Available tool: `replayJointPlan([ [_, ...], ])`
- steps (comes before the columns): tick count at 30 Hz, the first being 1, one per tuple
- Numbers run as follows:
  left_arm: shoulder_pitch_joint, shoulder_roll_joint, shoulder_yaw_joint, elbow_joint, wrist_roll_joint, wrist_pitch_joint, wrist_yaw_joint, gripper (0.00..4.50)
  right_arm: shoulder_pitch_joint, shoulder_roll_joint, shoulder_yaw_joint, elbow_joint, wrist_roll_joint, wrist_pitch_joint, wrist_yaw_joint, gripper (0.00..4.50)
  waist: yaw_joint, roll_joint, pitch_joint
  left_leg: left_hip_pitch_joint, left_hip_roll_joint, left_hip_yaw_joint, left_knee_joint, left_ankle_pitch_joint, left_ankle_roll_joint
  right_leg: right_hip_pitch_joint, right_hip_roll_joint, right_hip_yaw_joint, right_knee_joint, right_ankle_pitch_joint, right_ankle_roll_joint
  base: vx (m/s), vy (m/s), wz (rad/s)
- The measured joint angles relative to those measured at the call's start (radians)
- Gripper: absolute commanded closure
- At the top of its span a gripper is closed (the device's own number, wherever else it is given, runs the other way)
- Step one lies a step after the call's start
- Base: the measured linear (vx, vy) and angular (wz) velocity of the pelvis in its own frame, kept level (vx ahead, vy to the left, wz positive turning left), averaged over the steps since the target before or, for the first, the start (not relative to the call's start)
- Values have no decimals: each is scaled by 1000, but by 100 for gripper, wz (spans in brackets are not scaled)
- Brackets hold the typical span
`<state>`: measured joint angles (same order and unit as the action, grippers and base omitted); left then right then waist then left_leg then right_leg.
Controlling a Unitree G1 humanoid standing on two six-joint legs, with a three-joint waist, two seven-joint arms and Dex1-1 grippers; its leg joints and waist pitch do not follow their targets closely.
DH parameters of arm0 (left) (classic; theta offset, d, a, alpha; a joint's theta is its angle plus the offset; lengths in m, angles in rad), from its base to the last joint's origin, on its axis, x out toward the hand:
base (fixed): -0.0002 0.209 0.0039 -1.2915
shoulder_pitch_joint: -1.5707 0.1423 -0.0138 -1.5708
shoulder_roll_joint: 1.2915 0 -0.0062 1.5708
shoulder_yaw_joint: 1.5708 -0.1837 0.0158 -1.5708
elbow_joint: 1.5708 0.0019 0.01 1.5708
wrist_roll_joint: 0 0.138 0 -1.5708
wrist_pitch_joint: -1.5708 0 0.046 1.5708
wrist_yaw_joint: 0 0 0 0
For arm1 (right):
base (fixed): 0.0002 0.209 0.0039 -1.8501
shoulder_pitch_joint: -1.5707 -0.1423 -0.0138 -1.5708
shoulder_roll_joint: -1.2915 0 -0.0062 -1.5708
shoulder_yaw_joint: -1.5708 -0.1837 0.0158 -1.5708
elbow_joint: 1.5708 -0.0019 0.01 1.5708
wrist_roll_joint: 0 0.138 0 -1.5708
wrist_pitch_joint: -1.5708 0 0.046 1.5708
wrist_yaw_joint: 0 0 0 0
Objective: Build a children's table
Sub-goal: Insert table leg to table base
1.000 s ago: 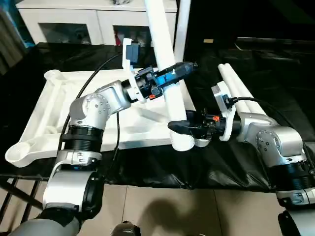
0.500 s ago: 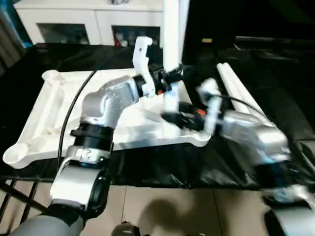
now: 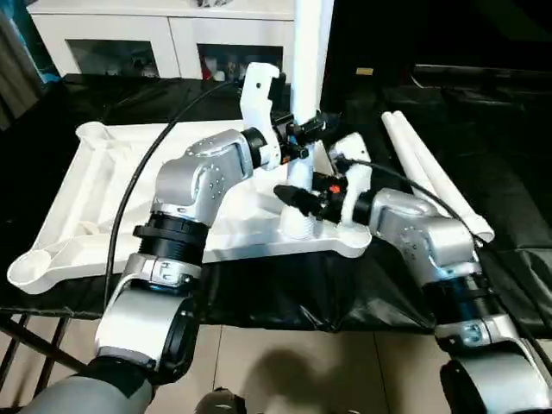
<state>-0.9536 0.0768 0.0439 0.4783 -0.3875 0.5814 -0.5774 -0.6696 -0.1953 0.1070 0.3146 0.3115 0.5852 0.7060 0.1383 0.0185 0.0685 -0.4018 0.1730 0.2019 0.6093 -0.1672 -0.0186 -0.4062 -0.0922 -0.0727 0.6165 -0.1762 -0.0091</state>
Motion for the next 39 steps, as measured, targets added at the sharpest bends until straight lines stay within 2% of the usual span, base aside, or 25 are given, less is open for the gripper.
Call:
replayJointPlan([
  [6,-1,-4,21,0,-12,2,11,266,2,3,-11,7,6,-4,24,253,2,0,0,0,0,0,0,0,0,0,0,0,0,0,0,0,0,0],
  [7,-2,-5,23,0,-14,2,11,210,2,2,-15,9,10,-6,33,255,2,0,0,0,0,0,0,0,0,0,0,0,0,0,0,0,0,0],
  [8,-4,-6,26,0,-24,7,2,210,3,-5,-21,9,19,-7,54,255,2,0,0,0,0,0,0,0,0,0,0,0,0,0,0,0,0,0],
  [12,-12,1,49,0,-74,36,-52,187,22,-37,-45,-1,93,-4,159,259,3,0,0,0,0,0,0,0,0,0,0,0,0,0,0,0,0,0],
  [14,-24,6,64,6,-106,59,-80,155,41,-65,-59,-30,128,12,215,259,5,0,0,0,0,0,0,0,0,0,0,0,0,0,0,0,0,0],
  [18,-34,27,110,21,-190,131,-166,154,47,-104,-72,-68,183,59,310,259,2,0,0,0,0,0,1,0,0,0,0,0,1,0,0,0,0,0],
  [22,-34,49,118,27,-248,189,-257,154,52,-136,-70,-80,236,101,393,259,5,0,0,0,0,0,1,0,0,0,0,0,1,0,0,0,0,0],
  [24,-31,61,105,18,-251,192,-303,182,56,-158,-67,-99,251,122,426,259,6,0,0,0,0,0,1,0,0,0,0,0,1,0,0,0,0,0],
  [27,-25,68,96,-5,-257,192,-335,192,57,-165,-67,-109,266,134,437,259,7,0,0,0,0,0,1,0,0,0,0,0,1,0,0,0,0,0],
  [34,-19,54,96,-8,-267,190,-333,253,72,-172,-71,-118,269,130,433,259,6,0,0,0,0,0,2,0,0,0,0,0,1,0,0,0,0,0],
  [35,-19,54,96,-8,-265,188,-332,266,72,-171,-69,-118,266,126,428,203,5,0,0,0,0,0,2,0,0,0,0,0,1,0,0,0,0,0],
  [39,-19,58,84,-8,-244,163,-325,269,72,-167,-58,-121,242,108,405,178,4,-1,0,0,0,0,1,0,0,0,0,0,1,0,0,0,0,0],
])
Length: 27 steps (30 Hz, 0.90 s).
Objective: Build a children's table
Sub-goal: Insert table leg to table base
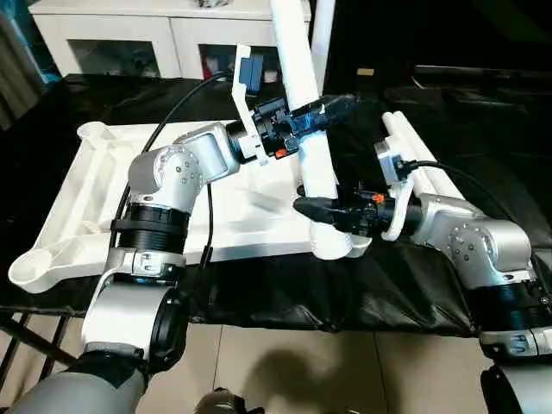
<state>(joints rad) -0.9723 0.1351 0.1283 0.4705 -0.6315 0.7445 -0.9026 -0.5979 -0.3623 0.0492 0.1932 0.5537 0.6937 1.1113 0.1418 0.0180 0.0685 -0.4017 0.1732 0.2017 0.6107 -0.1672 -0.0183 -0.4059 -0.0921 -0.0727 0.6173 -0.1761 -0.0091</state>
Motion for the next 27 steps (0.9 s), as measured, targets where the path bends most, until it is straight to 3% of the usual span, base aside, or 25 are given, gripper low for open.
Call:
replayJointPlan([
  [1,0,5,-18,-1,16,-20,-4,270,0,3,5,0,-13,-2,-16,150,0,0,0,0,0,0,0,0,0,0,0,0,0,0,0,0,0,0],
  [7,18,24,-86,-16,78,-75,-35,270,-4,8,49,1,-61,-13,-48,110,0,0,0,0,0,0,0,0,0,0,0,0,0,0,0,0,0,0],
  [15,20,52,-164,-43,120,-100,-101,270,-46,-10,83,32,-99,-18,-44,110,2,-7,0,0,0,0,0,0,0,0,0,0,0,0,0,0,0,0],
  [27,20,46,-179,-46,128,-101,-120,270,-64,-25,127,79,-135,-17,-12,110,0,-7,1,0,0,0,0,0,0,0,0,0,1,0,0,0,0,0],
])
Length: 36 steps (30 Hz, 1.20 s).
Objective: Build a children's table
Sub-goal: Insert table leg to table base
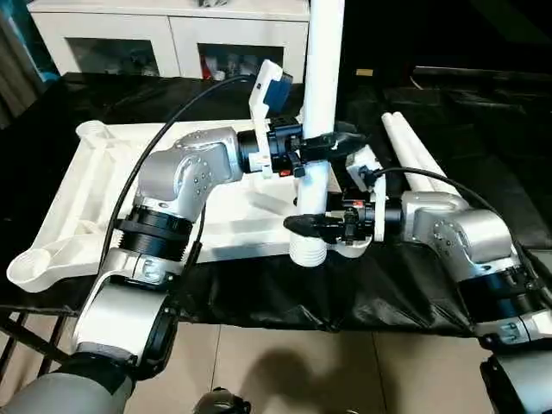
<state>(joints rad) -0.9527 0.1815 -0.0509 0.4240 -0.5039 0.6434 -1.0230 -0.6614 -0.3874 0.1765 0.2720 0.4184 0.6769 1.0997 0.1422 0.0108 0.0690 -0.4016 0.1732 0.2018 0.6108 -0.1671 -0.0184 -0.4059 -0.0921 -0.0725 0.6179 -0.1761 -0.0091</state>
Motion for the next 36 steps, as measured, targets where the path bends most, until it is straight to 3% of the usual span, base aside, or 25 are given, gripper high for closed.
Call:
replayJointPlan([
  [4,0,-4,-1,-3,0,6,0,270,0,2,10,8,-1,-1,14,110,1,0,0,0,0,0,0,0,0,0,0,0,0,0,0,0,0,0],
  [5,0,-5,-3,-6,0,7,-1,270,0,3,11,8,-1,-1,17,137,1,0,0,0,0,0,0,0,0,0,0,0,0,0,0,0,0,0],
  [8,0,-5,-4,-8,-1,9,-1,270,0,3,16,8,-1,-1,21,150,1,0,0,0,0,0,0,0,0,0,0,0,0,0,0,0,0,0],
  [16,0,-3,-4,-8,-1,15,0,271,0,11,21,8,-1,-4,34,236,1,0,0,0,0,0,0,0,0,0,0,0,0,0,0,0,0,0],
  [25,0,-2,1,-8,0,27,6,271,1,13,27,8,-2,-13,33,256,1,0,0,0,0,0,1,0,0,0,0,0,1,0,0,0,0,0],
  [27,0,-6,7,-7,-1,26,9,201,3,15,26,8,-1,-22,29,256,0,0,0,0,0,0,1,0,0,0,0,0,1,0,0,0,0,0],
  [29,0,-9,15,-7,-3,26,11,201,5,24,19,8,-1,-26,16,256,0,0,0,0,0,0,1,0,0,0,0,0,1,0,0,0,0,0],
  [32,0,-34,40,-4,-4,-5,35,158,22,46,-4,4,0,-39,-23,257,2,0,0,0,0,0,1,0,0,0,0,0,1,0,0,0,0,0],
  [36,-2,-96,125,4,-32,-132,101,155,37,86,-42,9,0,-63,-107,257,1,0,0,0,0,0,1,0,0,0,0,0,2,0,0,0,0,0],
])
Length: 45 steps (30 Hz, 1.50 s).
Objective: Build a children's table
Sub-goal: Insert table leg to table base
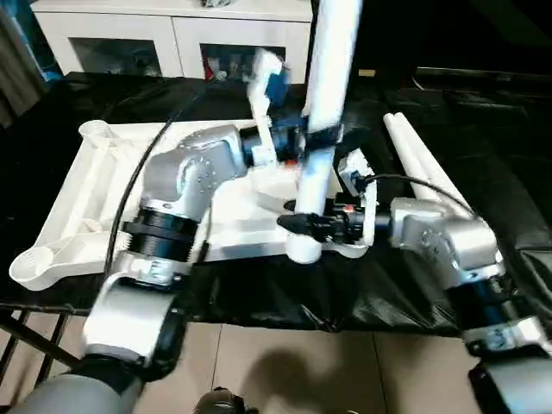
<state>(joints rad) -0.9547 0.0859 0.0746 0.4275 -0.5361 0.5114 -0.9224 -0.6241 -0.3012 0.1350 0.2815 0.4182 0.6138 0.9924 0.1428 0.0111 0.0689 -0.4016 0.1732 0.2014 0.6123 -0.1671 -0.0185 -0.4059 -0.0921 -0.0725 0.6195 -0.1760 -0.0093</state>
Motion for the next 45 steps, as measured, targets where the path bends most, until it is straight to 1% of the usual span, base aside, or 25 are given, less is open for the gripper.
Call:
replayJointPlan([
  [2,-18,-32,50,4,-20,-55,67,155,1,22,-34,17,0,-27,-55,257,1,0,0,0,0,0,0,0,0,0,0,0,1,0,0,0,0,0],
  [4,-47,-41,83,12,-21,-100,114,155,5,48,-70,46,-4,-71,-119,257,0,0,0,0,0,0,1,0,0,0,0,0,1,0,0,0,0,0],
  [7,-70,-37,89,24,-20,-133,116,155,13,69,-119,87,-26,-134,-220,257,0,3,-1,0,0,0,1,0,0,0,0,0,1,0,0,0,0,0],
  [8,-68,-26,76,48,-6,-149,92,155,18,72,-138,97,-36,-157,-262,257,0,6,-1,0,-1,0,1,0,0,0,0,1,1,0,0,0,0,0],
  [10,-48,12,15,83,54,-188,31,155,32,69,-170,106,-47,-192,-324,257,-2,10,-2,0,-1,0,1,0,0,1,0,1,0,0,0,0,0,0],
  [11,-26,35,-35,106,110,-232,-1,155,38,58,-186,114,-59,-199,-356,257,-3,12,-3,0,-1,0,1,0,0,1,0,1,-1,0,1,0,0,0],
  [13,10,61,-113,151,187,-284,-37,155,48,39,-206,116,-76,-201,-382,257,-5,16,-2,0,-1,0,1,0,0,1,0,1,-1,1,1,0,0,0],
  [14,29,74,-170,189,247,-334,-59,155,58,23,-207,112,-82,-201,-385,257,-7,18,-2,0,-1,-1,0,0,0,1,0,1,-1,1,2,0,0,0],
  [16,56,94,-258,246,329,-406,-91,155,82,6,-207,94,-94,-201,-383,257,-9,21,-3,0,-1,-1,0,0,0,1,0,1,-2,1,2,0,0,0],
  [17,73,105,-301,284,371,-441,-108,155,91,3,-206,86,-98,-199,-381,257,-14,22,-2,0,-1,-1,0,0,0,1,0,1,-2,1,3,0,0,0],
  [20,91,112,-368,379,448,-506,-143,155,109,-5,-206,74,-100,-198,-379,257,-30,23,-2,0,0,-1,0,0,0,1,0,1,-2,1,3,0,0,0],
  [21,92,111,-376,401,460,-522,-146,155,112,-7,-206,74,-102,-200,-380,257,-33,23,-2,0,0,-1,0,0,0,1,0,1,-2,2,3,0,0,0],
  [23,92,111,-386,452,487,-562,-156,184,115,-12,-205,74,-109,-202,-381,257,-38,25,-3,1,0,-1,0,0,0,1,0,1,-2,2,2,0,0,0],
  [26,92,113,-403,515,513,-616,-176,197,115,-15,-203,70,-113,-203,-379,257,-43,26,-3,1,0,-1,0,0,0,1,0,1,-2,2,2,0,0,0],
  [27,92,115,-407,532,517,-627,-184,209,115,-15,-203,69,-113,-203,-378,257,-44,26,-3,1,0,-1,0,0,0,1,0,1,-2,2,2,0,0,0],
  [28,92,116,-408,546,520,-631,-187,209,115,-15,-203,66,-114,-203,-378,257,-45,26,-3,1,0,-1,0,0,0,1,0,1,-2,2,2,0,0,0],
  [29,91,119,-407,564,520,-639,-190,233,115,-15,-201,64,-115,-203,-376,257,-46,26,-3,1,0,-1,0,0,0,1,0,1,-2,2,2,0,0,0],
  [32,88,127,-405,616,534,-654,-189,245,115,-18,-187,52,-119,-203,-369,257,-47,26,-3,1,0,-1,0,0,0,1,0,1,-2,2,2,0,0,0],
  [34,88,130,-405,643,545,-665,-184,275,115,-19,-180,52,-120,-203,-362,257,-47,25,-3,1,0,0,0,0,0,1,0,1,-2,2,2,0,0,0],
  [37,84,135,-402,674,555,-674,-181,285,115,-19,-167,52,-120,-203,-349,257,-47,25,-3,1,0,0,0,0,0,1,0,1,-2,2,2,0,0,0],
  [39,83,139,-395,687,555,-683,-183,319,115,-18,-165,52,-120,-203,-340,257,-45,25,-3,1,0,0,0,0,0,1,0,1,-2,2,2,0,0,0],
  [40,82,141,-392,689,555,-684,-183,327,115,-18,-165,52,-120,-203,-338,257,-44,25,-3,1,0,0,0,0,0,1,0,1,-2,2,2,0,0,0],
  [43,80,140,-370,699,551,-685,-188,331,114,-18,-159,52,-120,-203,-329,257,-41,25,-3,1,0,0,0,0,0,1,0,1,-2,2,2,0,0,0],
  [44,79,140,-363,706,550,-685,-190,358,113,-18,-155,53,-120,-203,-328,257,-41,25,-3,1,0,0,0,0,0,1,0,1,-2,2,2,0,0,0],
  [45,79,140,-357,712,549,-685,-198,370,111,-18,-149,55,-121,-203,-325,257,-41,25,-3,1,0,0,0,0,0,1,0,1,-2,2,2,0,0,0],
])
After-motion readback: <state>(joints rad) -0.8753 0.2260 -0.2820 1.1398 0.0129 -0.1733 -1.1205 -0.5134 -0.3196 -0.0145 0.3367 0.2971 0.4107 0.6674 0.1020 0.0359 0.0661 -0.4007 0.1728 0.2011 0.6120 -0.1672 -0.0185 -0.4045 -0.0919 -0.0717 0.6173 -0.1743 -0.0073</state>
